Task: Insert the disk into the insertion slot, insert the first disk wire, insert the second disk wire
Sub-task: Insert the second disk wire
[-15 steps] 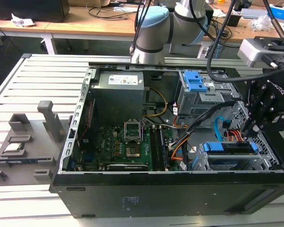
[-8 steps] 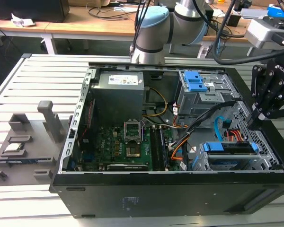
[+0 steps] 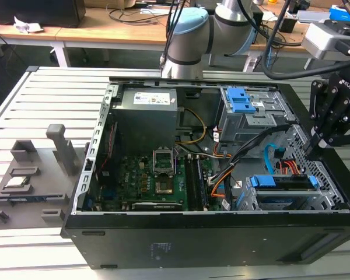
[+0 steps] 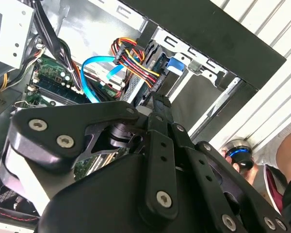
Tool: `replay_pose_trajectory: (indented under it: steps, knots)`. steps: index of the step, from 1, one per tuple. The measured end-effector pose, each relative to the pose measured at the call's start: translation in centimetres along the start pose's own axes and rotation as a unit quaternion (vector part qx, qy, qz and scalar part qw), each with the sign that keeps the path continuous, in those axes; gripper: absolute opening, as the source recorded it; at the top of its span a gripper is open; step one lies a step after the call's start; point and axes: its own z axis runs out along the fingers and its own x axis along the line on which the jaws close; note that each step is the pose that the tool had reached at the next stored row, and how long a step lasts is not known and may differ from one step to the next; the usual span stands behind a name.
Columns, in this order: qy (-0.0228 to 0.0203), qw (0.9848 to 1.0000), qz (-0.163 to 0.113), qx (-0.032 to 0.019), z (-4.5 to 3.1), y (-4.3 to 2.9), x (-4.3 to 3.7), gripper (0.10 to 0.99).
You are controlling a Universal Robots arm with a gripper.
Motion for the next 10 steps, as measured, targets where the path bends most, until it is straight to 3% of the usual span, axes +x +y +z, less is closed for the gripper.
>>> replay_pose_trajectory:
  steps: [2, 5, 6, 8, 10]
  knots:
    - [0.0, 1.0, 0.0, 0.0, 0.0, 0.0, 0.0, 0.239]
    - [0.0, 1.0, 0.0, 0.0, 0.01, 0.07, -0.18, 0.239]
    - [-0.0004, 1.0, 0.0, 0.0, 0.14, 0.29, -0.6, 0.239]
    - [-0.0004, 1.0, 0.0, 0.0, 0.54, 1.2, -1.54, 0.239]
    - [-0.0004, 1.0, 0.0, 0.0, 0.77, 2.23, -1.6, 0.239]
